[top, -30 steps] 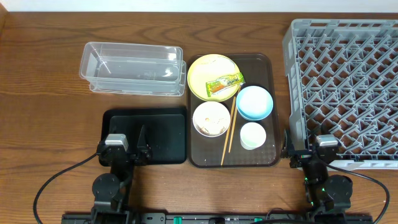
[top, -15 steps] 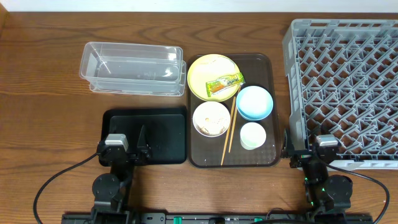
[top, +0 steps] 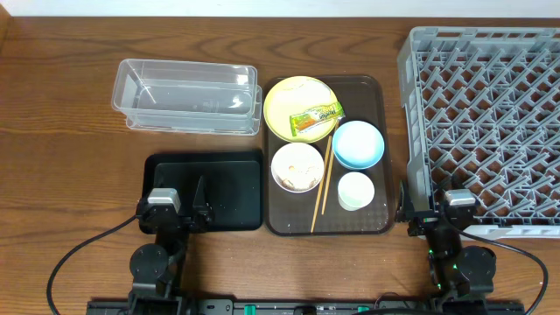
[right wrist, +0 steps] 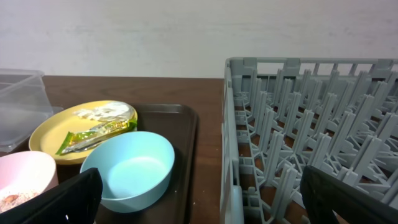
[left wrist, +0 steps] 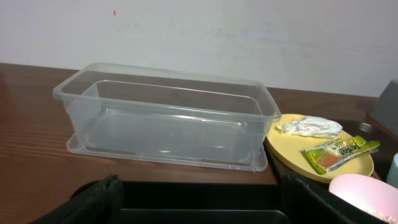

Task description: Sort waste into correct bins and load items into the dishwasher rack

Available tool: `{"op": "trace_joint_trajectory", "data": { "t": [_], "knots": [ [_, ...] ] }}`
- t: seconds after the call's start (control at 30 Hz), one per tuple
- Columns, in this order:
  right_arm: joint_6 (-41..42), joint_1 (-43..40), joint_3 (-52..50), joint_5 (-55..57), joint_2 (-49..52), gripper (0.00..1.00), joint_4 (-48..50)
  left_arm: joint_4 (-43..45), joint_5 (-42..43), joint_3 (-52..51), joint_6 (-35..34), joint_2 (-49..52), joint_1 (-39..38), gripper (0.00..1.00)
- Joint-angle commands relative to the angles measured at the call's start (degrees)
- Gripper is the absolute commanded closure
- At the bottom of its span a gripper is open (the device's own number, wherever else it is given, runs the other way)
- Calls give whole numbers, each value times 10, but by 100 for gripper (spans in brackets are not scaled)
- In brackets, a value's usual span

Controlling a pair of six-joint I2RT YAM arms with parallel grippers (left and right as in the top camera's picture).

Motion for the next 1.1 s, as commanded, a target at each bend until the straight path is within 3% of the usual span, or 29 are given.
{"op": "trace_joint_trajectory", "data": {
  "t": [0.0, 0.17, 0.43, 0.63, 0.9, 1.07],
  "knots": [
    [30, 4, 1, 6, 0, 1, -2, -20, -7, -7, -3, -3, 3, 16],
    [68, 4, 20, 5, 0, 1, -14, -68, -12, 19, -3, 2, 3, 17],
    [62, 4, 129, 38, 24, 1, -141, -167, -11, 118, -3, 80, 3, 17],
    [50, 4, 209, 38, 108, 1, -210, -191, -3, 204, -3, 219, 3, 17],
    [19, 4, 357, 73, 280, 1, -330, -320, 100, 379, -3, 456, 3, 16],
    [19, 4, 434, 92, 384, 1, -389, -394, 110, 489, -3, 576, 3, 16]
  ]
}}
